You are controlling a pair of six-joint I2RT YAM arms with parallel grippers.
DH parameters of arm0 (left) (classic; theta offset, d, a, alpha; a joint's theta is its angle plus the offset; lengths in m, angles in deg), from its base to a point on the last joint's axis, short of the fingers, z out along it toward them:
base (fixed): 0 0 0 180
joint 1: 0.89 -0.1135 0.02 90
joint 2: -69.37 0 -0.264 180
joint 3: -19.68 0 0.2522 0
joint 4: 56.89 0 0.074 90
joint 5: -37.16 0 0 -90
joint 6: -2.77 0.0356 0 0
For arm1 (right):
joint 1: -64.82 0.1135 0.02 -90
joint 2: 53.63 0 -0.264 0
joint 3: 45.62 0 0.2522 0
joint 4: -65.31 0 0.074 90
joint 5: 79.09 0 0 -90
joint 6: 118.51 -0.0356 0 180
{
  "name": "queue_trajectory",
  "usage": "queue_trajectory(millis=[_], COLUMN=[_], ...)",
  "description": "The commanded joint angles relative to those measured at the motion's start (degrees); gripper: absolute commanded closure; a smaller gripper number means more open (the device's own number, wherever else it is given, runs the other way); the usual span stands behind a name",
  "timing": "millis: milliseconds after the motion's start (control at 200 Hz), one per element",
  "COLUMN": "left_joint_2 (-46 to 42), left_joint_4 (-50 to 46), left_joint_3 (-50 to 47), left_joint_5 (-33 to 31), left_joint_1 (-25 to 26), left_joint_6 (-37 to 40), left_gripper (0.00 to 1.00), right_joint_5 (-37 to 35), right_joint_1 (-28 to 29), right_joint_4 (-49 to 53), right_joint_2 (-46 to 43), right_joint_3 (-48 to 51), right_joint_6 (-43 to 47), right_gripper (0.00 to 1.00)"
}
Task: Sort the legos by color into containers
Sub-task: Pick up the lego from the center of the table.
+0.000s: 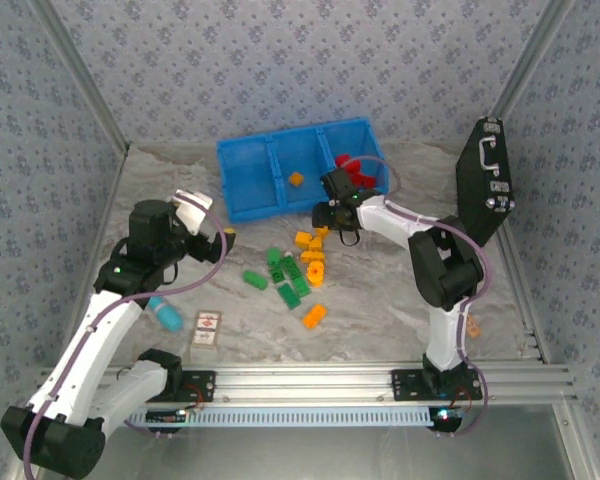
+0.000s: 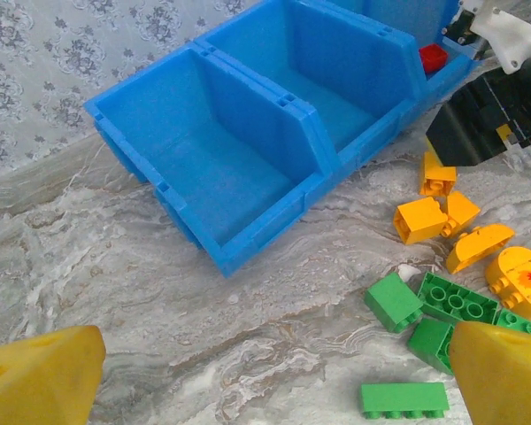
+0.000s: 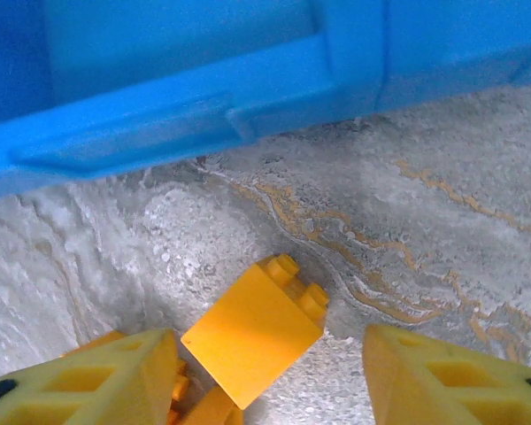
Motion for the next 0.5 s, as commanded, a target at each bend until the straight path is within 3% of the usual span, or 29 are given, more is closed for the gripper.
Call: queue_trajectory(millis=[0, 95, 190, 375, 495], left_joint_2=[0.1, 0.1, -0.15, -0.94, -1.17], left_joint_4=[1.45, 1.23, 0.93, 0.89, 0.89], left_joint_3=[1.21, 1.3, 1.3, 1.12, 1.04], left_joint_5=[1.74, 2.52, 2.85, 2.84, 2.84], left_joint_1=[-0.53, -0.53, -0.53, -0.53, -0.52], left_joint_6=[-0.97, -1.36, -1.32, -1.27, -1.18], left_gripper=[0.0, 0.0, 0.0, 0.0, 0.0], right_joint_5=[-3.23, -2.28, 0.3, 1.24, 1.2], right_joint_1=[0.39, -0.17, -0.73, -1.49, -1.72], right_joint_4=[-2.46, -2.29, -3.26, -2.54, -1.85], right_joint_2=[-1.26, 0.32, 2.12, 4.85, 6.14], right_joint_3=[-0.08, 0.1, 0.18, -0.68, -1.45], right_joint_6=[-6.43, -9.61, -11.87, -13.78, -14.07], right_gripper=[0.34, 0.26, 0.23, 0.24, 0.29])
